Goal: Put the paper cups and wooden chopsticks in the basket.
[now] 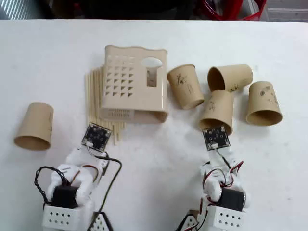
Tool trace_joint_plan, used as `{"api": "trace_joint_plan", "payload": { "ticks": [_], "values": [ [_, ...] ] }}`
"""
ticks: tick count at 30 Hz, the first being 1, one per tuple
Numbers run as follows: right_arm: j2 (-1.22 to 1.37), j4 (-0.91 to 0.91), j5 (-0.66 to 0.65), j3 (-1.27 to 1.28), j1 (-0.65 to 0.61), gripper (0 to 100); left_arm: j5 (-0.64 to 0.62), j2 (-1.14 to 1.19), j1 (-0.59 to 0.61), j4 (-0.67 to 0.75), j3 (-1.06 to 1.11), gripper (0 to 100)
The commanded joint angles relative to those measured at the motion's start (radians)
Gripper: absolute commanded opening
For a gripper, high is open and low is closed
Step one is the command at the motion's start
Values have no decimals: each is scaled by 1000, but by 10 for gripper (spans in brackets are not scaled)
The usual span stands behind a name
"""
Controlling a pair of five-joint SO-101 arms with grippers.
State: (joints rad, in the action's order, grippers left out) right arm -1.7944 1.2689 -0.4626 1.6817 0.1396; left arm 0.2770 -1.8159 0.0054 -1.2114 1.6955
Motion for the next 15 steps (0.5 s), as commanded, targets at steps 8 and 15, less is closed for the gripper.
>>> {"api": "trace_joint_plan", "payload": {
  "ticks": [8,15],
  "values": [
    [-7,-1,-5,9,2,18,3,-5,-7,20,-3,132],
    [-7,-28,-411,2,21,18,3,-5,-7,20,-3,132]
  ]
}}
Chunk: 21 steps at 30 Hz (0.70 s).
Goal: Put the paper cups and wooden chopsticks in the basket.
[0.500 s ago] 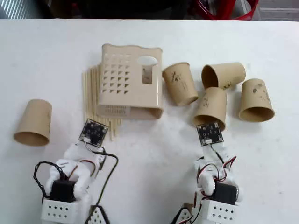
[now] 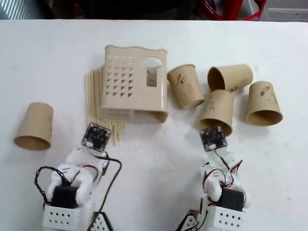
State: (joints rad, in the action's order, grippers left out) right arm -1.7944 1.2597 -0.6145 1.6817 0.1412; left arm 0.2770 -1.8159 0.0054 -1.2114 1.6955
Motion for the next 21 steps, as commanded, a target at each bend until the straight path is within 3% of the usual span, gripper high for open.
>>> {"api": "trace_joint_plan", "payload": {
  "ticks": [1,2,4,11,15,21],
  "values": [
    [-7,-21,-351,-9,31,18,3,-5,-7,20,-3,132],
    [-7,-19,-411,-29,45,18,3,-5,-7,20,-3,132],
    [-7,-19,-407,-98,84,18,3,-5,-7,20,-3,132],
    [15,16,-137,-514,107,18,3,-5,-7,20,-3,132],
    [194,54,-54,-715,-5,18,3,-5,-7,20,-3,132],
    [776,51,123,-1065,-263,19,3,-5,-7,20,-3,132]
  ]
}}
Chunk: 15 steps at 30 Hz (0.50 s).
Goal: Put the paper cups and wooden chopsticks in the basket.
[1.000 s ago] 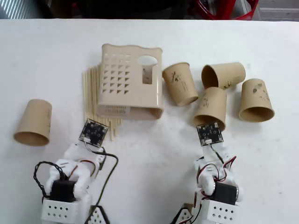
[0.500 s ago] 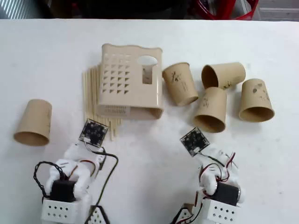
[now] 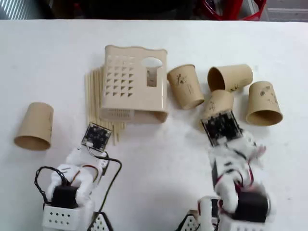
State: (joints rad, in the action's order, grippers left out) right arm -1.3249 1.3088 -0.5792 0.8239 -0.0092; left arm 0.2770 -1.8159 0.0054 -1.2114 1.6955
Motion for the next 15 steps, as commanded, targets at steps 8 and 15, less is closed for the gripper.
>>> {"api": "trace_joint_plan", "payload": {
  "ticks": [8,15],
  "values": [
    [987,-5,285,-727,-400,153,3,-5,-7,20,-3,132],
    [1369,-197,517,-950,-446,192,3,-5,-7,20,-3,132]
  ]
}}
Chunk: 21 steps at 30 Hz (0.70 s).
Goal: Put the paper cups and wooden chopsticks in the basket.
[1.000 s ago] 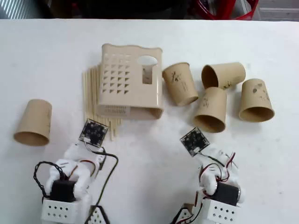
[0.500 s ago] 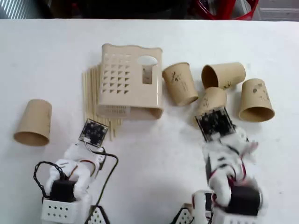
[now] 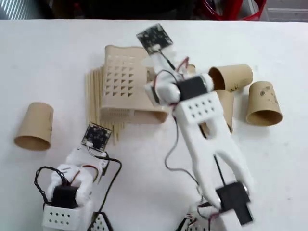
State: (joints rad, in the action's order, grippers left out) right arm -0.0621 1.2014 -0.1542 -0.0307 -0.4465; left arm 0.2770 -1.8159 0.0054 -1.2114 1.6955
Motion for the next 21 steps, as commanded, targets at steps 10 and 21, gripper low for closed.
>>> {"api": "trace_joint_plan", "payload": {
  "ticks": [10,21],
  "values": [
    [361,-163,152,-176,16,191,3,-5,-7,20,-3,132],
    [369,-70,155,-176,47,191,3,-5,-7,20,-3,132]
  ]
}}
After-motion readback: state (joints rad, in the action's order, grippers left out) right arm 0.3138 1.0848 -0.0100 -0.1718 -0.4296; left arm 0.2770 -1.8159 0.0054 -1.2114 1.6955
